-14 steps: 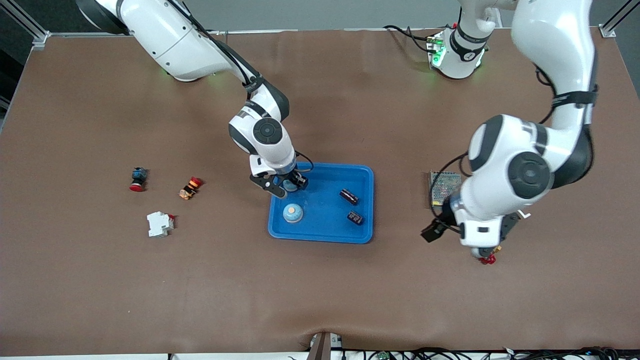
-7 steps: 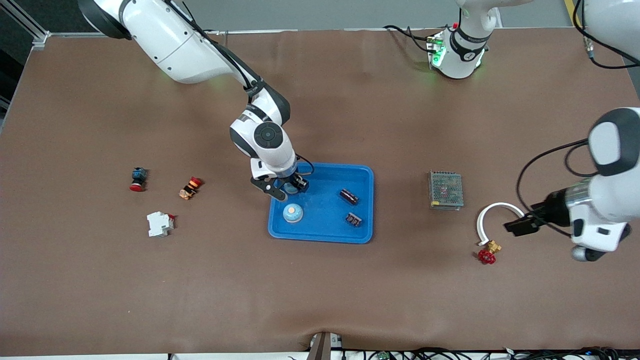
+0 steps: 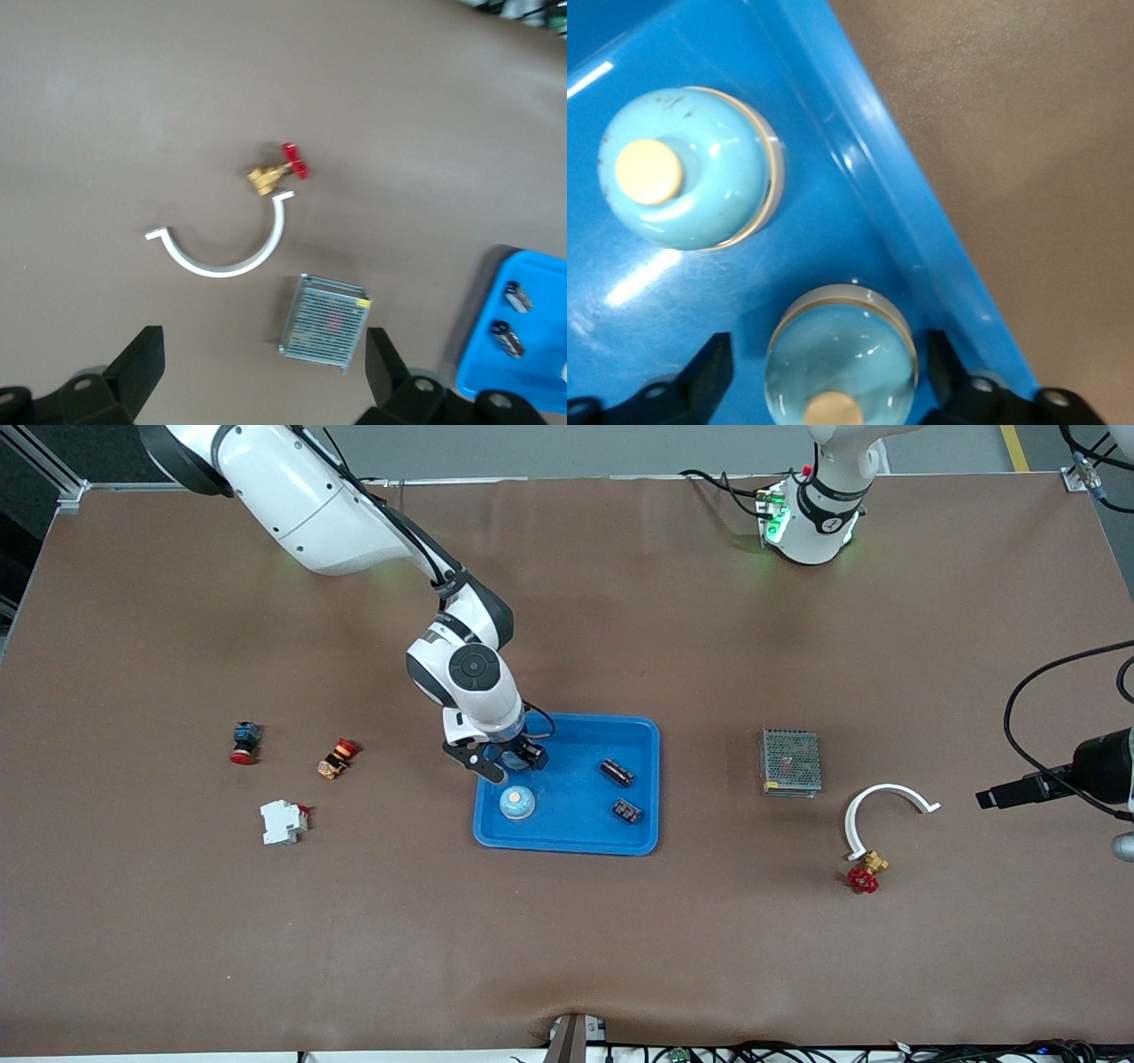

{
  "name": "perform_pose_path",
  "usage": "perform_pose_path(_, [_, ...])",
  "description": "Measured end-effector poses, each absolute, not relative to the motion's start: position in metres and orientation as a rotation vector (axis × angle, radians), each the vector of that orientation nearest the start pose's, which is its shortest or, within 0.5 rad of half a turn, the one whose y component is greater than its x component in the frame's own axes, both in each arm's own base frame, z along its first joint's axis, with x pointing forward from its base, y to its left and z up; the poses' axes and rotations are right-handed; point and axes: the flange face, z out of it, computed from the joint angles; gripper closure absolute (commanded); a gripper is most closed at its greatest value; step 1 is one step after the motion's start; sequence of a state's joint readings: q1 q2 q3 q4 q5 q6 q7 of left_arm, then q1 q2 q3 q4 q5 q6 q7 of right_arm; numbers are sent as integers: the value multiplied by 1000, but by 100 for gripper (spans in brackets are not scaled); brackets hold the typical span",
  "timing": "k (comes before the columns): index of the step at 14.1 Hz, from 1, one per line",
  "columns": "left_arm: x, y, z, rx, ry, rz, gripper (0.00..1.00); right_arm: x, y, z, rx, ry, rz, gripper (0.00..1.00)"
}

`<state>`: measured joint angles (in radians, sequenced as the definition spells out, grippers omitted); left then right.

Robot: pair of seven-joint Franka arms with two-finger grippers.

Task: Place electrolytic capacitor and blue bell in tray
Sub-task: 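Open the right gripper over the tray while the left gripper returns to rest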

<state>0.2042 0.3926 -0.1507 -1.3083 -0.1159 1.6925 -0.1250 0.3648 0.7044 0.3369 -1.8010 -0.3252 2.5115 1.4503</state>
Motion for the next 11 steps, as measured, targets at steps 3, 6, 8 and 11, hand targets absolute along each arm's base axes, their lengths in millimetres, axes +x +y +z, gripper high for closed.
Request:
perform_pose_path(3, [657, -28, 571, -3256, -145, -84, 0, 510, 417, 179, -2955, 856, -35, 0])
perform_pose_path(6, [646, -88, 584, -3176, -92, -123, 0, 511, 423, 185, -2979, 852, -31, 0])
perform_pose_path(8, [643, -103, 586, -3152, -109, -133, 0, 513, 432, 197, -3020, 851, -16, 0])
perform_pose_path(11, [643, -84, 593, -3145, -18, -151, 0, 519, 443, 223, -3037, 850, -25, 0])
